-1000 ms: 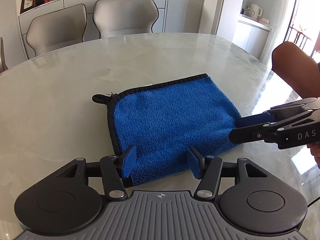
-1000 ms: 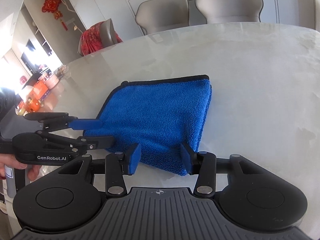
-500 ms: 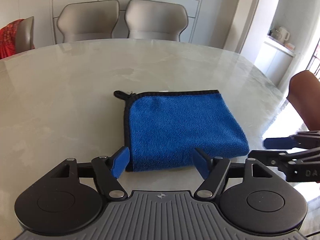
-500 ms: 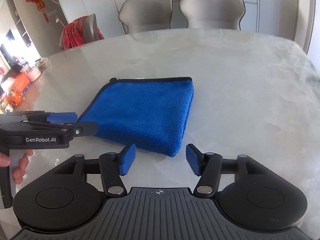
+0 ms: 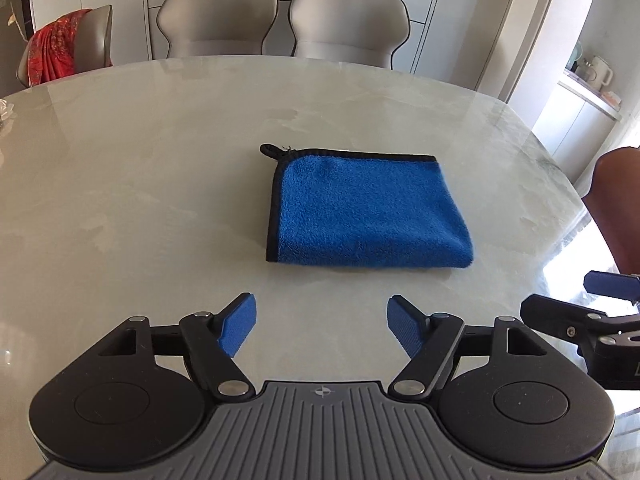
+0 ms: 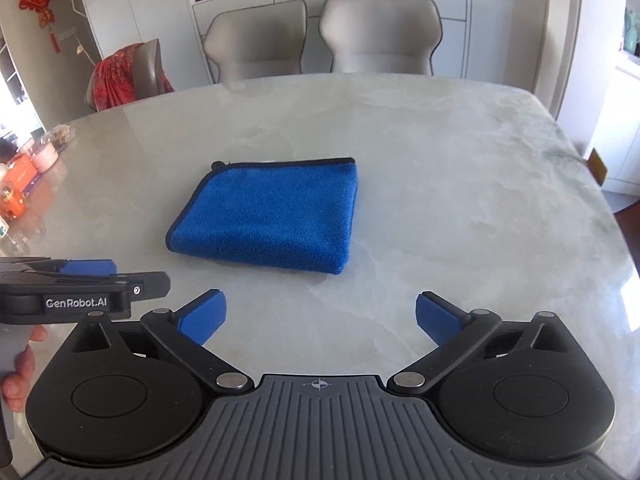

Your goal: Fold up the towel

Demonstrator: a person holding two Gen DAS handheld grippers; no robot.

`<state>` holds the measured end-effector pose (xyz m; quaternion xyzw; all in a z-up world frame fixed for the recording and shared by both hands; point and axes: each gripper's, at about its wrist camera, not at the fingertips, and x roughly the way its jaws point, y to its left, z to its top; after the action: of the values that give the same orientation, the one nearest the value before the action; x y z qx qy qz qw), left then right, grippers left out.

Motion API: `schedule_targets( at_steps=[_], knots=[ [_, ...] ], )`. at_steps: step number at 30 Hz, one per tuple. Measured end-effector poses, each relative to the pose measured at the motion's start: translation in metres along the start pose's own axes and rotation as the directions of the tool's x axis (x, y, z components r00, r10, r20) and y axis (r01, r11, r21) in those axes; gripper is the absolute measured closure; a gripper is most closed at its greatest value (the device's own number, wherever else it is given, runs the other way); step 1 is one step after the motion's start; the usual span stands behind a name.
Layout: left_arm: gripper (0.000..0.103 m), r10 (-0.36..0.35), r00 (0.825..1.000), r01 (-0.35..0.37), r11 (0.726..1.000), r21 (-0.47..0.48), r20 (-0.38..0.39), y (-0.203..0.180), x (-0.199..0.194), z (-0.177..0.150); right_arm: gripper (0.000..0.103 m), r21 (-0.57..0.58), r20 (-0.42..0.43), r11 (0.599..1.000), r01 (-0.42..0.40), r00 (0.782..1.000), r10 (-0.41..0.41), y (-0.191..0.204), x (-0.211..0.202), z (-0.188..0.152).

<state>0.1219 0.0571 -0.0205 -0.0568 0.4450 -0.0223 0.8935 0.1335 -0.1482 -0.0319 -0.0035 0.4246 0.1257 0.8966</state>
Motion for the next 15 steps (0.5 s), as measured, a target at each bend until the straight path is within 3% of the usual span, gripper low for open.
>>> schedule_targets(
  at_steps=[15],
  knots=[
    [0.015,0.072,0.995,-0.076,0.995,0.069,0.063,-0.016,-0.050,-0.021,0.001,-0.041,0.012,0.998,0.040,0.999,-0.039,0.017,-0.032,-0.022]
  ],
)
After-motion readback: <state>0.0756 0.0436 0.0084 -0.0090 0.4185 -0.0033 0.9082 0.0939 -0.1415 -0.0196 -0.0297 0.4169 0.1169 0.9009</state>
